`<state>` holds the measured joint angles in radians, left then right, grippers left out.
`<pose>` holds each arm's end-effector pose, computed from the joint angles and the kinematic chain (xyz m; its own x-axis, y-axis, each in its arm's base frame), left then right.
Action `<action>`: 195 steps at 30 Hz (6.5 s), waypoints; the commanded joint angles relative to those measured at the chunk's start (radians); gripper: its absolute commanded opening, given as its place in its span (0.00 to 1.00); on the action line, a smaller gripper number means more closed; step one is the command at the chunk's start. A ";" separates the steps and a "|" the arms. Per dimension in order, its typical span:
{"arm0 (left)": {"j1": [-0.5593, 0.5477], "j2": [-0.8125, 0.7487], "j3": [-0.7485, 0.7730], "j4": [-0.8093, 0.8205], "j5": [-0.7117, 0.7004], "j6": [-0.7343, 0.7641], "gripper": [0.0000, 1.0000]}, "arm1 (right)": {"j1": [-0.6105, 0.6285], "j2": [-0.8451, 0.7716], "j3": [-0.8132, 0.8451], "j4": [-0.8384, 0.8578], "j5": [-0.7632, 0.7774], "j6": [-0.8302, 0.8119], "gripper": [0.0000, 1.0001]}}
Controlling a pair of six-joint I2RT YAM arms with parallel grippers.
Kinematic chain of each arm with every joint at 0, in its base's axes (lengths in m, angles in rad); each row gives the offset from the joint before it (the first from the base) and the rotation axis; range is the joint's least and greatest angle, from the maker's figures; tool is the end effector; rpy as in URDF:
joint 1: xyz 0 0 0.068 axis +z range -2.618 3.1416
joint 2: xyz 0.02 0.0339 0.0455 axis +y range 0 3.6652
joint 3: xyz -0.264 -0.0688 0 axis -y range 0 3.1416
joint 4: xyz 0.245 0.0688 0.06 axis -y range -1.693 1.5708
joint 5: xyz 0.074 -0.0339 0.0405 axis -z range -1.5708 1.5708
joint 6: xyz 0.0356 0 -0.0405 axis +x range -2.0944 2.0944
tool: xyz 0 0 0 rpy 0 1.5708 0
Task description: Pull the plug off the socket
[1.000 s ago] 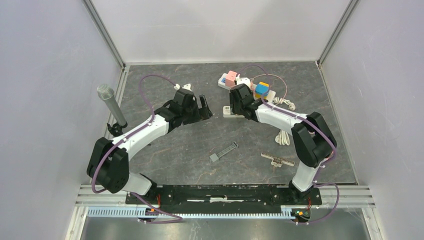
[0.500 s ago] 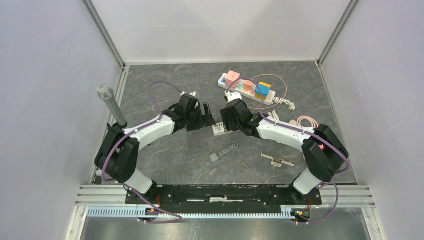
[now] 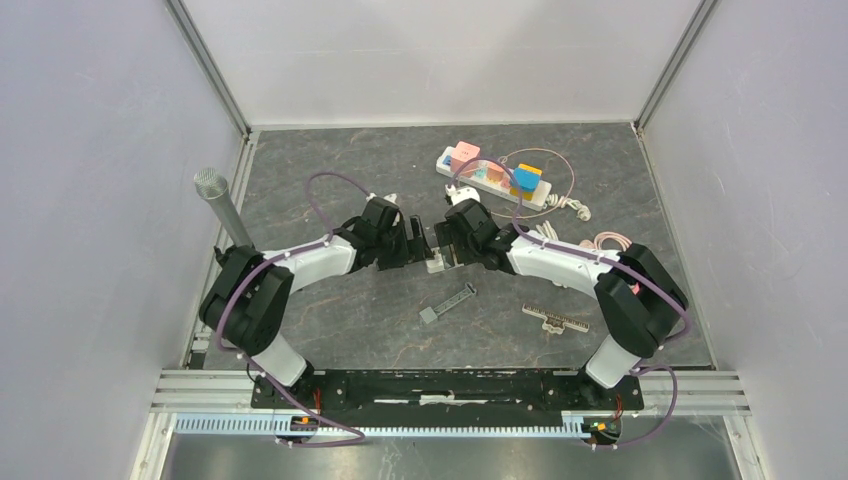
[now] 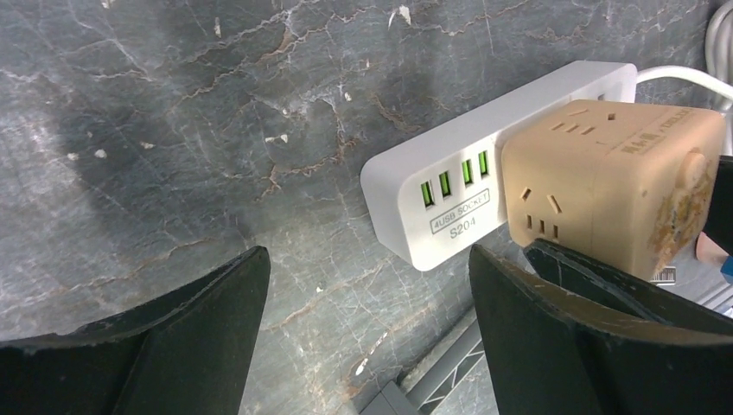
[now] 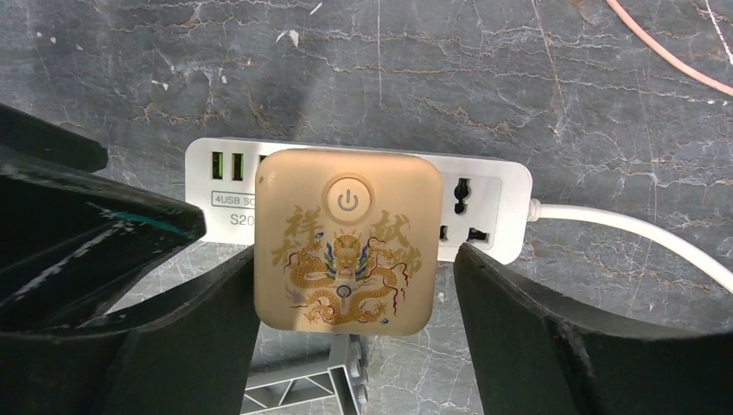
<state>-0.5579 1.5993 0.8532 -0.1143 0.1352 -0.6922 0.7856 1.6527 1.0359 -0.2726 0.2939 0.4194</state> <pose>0.2685 -0.1732 0.1723 -0.8775 -0.1978 -0.4368 0.0508 0.8675 -0.4949 0.2507 0.2362 0.1999 -0.7246 -0.1736 -0.6669 -0.2768 0.9596 0.0510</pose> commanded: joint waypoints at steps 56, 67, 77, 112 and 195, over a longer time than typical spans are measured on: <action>-0.053 0.220 0.015 -0.152 -0.132 0.001 0.47 | 0.021 0.006 0.070 0.013 -0.011 -0.052 0.00; -0.053 0.176 0.102 -0.192 -0.163 0.051 0.48 | -0.058 -0.185 0.127 0.020 -0.006 -0.029 0.00; -0.053 0.037 0.297 -0.334 -0.250 0.088 0.68 | -0.105 -0.258 0.003 0.078 -0.055 0.034 0.00; -0.051 -0.556 0.223 -0.387 -0.769 0.146 1.00 | 0.170 0.203 0.115 0.297 -0.757 -0.136 0.72; 0.148 0.006 0.617 -0.291 -0.028 0.281 1.00 | -0.533 0.192 0.401 -0.056 -0.328 -1.199 0.45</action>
<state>-0.4187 1.6222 1.4555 -0.4343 0.0887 -0.4053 0.2550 1.8294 1.3518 -0.2928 -0.0422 -0.7231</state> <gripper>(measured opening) 0.994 0.536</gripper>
